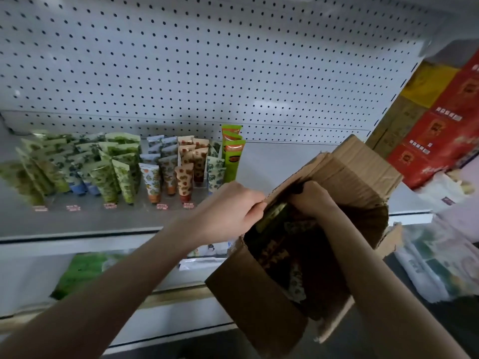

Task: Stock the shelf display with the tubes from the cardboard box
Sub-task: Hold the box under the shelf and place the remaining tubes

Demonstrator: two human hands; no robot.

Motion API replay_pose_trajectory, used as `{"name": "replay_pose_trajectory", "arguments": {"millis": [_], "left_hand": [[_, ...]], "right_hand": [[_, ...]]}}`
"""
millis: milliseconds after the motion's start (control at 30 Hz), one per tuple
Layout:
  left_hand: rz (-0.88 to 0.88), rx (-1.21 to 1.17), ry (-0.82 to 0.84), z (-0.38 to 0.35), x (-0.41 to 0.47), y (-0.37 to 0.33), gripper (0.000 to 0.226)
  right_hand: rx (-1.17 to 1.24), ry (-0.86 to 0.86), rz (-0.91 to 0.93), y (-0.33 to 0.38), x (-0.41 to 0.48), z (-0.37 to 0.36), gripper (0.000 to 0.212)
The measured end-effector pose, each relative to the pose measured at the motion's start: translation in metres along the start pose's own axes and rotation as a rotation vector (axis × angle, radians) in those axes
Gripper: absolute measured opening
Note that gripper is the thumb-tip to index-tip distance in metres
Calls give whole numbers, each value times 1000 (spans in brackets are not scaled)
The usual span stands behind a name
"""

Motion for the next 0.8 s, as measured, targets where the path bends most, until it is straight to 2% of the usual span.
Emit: {"name": "replay_pose_trajectory", "arguments": {"millis": [267,467,700,800], "left_hand": [[84,75,-54,-11,-43,-28,33],[144,90,-37,-17,-72,-32,31],[172,145,-25,-12,-80,-36,27],[206,159,5,-13,-82,-34,26]], "right_hand": [[-26,140,150,-12,-24,-38,15],[36,240,212,-9,-40,-62,23],[98,194,149,-12,-41,-69,22],[45,212,193,-12,-48,-76,23]]}}
Point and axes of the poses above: each hand's wrist, its own x-axis towards the middle knuckle, its own z-axis out of the back of the hand, y = z × x, the point moved 2 cm from there along x, towards the middle knuckle, and after that the axes turned 8 degrees about x, right-handed, at the moved point
